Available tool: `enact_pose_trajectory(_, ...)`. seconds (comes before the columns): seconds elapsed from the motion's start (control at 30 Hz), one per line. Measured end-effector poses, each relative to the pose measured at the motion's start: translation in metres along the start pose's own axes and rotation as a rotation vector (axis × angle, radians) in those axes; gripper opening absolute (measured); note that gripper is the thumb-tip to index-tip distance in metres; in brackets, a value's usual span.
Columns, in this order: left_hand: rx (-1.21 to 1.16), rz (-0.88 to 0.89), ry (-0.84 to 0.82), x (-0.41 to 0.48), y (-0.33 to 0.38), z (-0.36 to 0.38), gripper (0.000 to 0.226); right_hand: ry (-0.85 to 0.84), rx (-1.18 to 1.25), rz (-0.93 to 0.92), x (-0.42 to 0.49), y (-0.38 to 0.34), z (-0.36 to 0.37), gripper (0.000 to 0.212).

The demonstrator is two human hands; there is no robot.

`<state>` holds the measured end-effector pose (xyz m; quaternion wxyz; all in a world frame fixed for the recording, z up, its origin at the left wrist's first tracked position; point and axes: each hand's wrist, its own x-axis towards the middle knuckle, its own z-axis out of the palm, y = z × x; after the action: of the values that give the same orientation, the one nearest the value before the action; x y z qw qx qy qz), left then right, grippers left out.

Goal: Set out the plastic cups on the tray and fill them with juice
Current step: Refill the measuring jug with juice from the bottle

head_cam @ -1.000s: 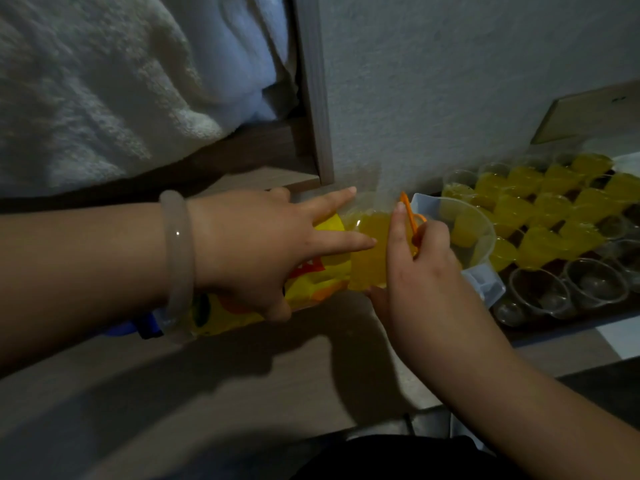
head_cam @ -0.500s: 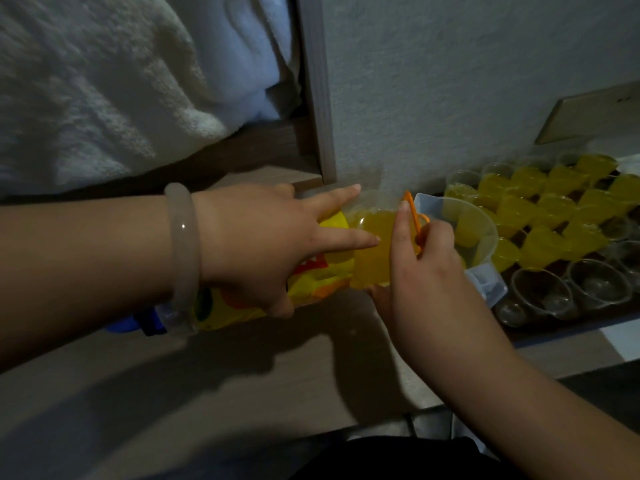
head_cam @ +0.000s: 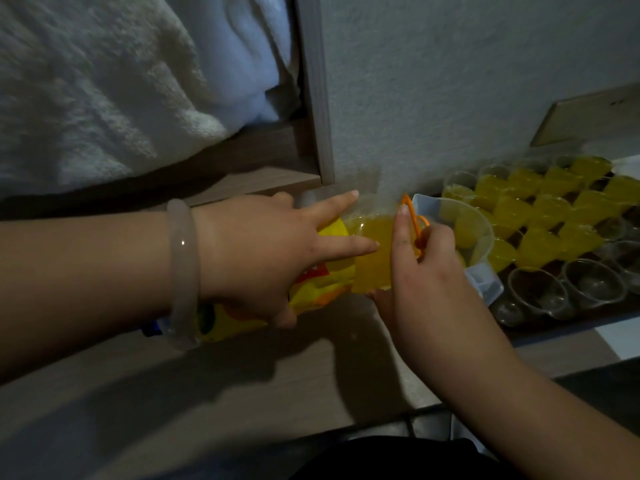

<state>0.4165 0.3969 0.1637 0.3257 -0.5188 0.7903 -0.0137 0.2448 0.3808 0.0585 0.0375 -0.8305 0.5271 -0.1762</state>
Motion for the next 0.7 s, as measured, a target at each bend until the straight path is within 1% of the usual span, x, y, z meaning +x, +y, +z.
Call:
enact_pose_trajectory(0.07,0.001,-0.004,0.003,-0.0001,0.0012,0.0002,0.116,0.0,-0.001,0.018,-0.0006,0.0002,0.0,0.125)
enact_pose_trajectory(0.13,0.001,-0.007,0.002,-0.0004,0.0019,-0.0002,0.116,-0.026,-0.011,0.02,-0.0006,-0.0001,-0.0005,0.125)
enact_pose_trajectory(0.3,0.007,-0.006,-0.005,-0.0017,0.0037,-0.0008,0.116,-0.068,0.008,-0.045,-0.004,-0.0009,-0.0073,0.122)
enact_pose_trajectory(0.4,0.003,-0.009,-0.005,-0.0022,0.0053,-0.0007,0.116,-0.06,0.018,-0.041,-0.0032,-0.001,-0.0065,0.116)
enact_pose_trajectory(0.57,0.0,-0.014,-0.008,-0.003,0.0055,-0.0013,0.115,-0.027,0.013,0.005,-0.0036,-0.001,-0.002,0.125)
enact_pose_trajectory(0.7,0.0,-0.016,-0.008,-0.0034,0.005,-0.0023,0.115,-0.021,0.021,-0.002,-0.0035,0.0012,-0.002,0.118)
